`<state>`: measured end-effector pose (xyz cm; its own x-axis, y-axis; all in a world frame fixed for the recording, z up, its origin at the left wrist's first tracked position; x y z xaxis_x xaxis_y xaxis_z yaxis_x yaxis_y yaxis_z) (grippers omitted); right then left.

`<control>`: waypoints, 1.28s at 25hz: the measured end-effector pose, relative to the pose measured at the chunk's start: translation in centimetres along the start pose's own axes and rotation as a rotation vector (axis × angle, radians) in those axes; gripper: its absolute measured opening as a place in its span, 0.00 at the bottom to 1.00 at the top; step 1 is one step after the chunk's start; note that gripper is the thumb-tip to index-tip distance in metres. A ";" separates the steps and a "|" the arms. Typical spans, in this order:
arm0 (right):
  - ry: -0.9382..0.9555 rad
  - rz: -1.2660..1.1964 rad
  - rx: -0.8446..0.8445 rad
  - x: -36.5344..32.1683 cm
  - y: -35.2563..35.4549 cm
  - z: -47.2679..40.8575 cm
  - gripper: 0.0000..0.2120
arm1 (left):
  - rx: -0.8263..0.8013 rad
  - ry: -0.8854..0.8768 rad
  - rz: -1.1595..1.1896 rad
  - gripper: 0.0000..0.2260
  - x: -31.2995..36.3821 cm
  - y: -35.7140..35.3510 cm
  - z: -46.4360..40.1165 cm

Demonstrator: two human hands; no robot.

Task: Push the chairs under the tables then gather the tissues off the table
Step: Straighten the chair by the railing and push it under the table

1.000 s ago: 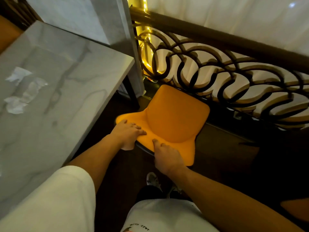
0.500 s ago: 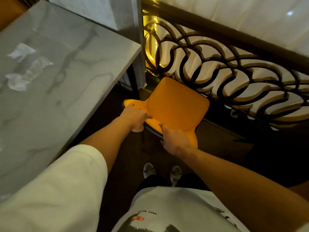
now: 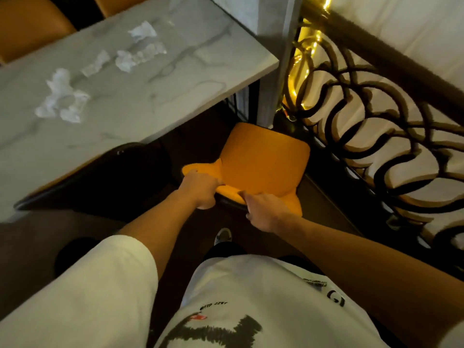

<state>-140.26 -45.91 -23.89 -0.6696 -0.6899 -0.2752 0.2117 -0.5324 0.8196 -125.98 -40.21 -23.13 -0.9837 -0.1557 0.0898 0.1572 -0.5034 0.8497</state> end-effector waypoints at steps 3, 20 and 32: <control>0.174 0.134 -0.054 0.6 -0.9 1.9 0.24 | 0.017 0.126 0.108 0.24 2.9 -2.3 3.6; 0.635 0.542 -0.135 13.6 2.2 6.1 0.30 | 0.035 0.129 0.256 0.09 19.8 -4.1 1.3; 0.691 0.637 -0.139 14.0 3.9 0.6 0.34 | 0.265 0.251 0.429 0.26 18.0 -2.5 -0.2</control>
<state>-149.20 -57.32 -24.25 0.1608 -0.9845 -0.0697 0.5049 0.0214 0.8629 -144.07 -41.89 -23.70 -0.7805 -0.5132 0.3570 0.4793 -0.1246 0.8688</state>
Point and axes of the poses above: each hand's wrist, its own z-axis away from the middle knuckle, its own y-axis out of the back of the hand, x = y × z, the point moved 8 cm from there along -z, towards the middle knuckle, and after that the axes turned 11 degrees about -y, right-handed, at the moved point
